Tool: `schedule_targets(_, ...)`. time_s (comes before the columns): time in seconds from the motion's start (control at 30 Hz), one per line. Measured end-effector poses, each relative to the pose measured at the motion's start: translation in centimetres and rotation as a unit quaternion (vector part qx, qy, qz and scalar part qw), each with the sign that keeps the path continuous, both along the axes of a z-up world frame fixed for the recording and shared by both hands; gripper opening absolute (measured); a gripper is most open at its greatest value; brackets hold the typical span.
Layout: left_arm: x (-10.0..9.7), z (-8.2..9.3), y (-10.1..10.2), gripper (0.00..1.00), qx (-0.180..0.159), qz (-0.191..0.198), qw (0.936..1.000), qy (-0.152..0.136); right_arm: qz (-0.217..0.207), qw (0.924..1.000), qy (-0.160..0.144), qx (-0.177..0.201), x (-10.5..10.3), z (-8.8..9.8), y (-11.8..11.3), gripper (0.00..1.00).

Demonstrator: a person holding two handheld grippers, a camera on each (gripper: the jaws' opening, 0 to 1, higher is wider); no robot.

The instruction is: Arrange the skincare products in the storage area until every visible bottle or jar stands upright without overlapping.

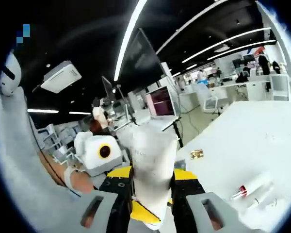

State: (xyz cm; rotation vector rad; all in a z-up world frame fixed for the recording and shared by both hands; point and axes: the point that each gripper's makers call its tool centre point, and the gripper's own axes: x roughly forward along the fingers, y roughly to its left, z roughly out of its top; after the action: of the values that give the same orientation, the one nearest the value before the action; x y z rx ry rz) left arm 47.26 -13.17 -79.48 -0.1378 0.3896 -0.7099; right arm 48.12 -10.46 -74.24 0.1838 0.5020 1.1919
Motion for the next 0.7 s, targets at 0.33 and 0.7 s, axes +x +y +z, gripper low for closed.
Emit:
schedule_targets(0.33, 1.0, 0.2, 0.2, 0.15, 0.014, 0.038, 0.9992, 0.003, -0.086, 0.9960, -0.004, -0.025, 1.2, -0.8, 1.0, 0.31)
schedule_targets(0.7, 1.2, 0.0, 0.3, 0.21, 0.038, 0.041, 0.9981, -0.025, -0.083, 0.9954, -0.031, -0.036, 1.0, -0.8, 0.6, 0.26)
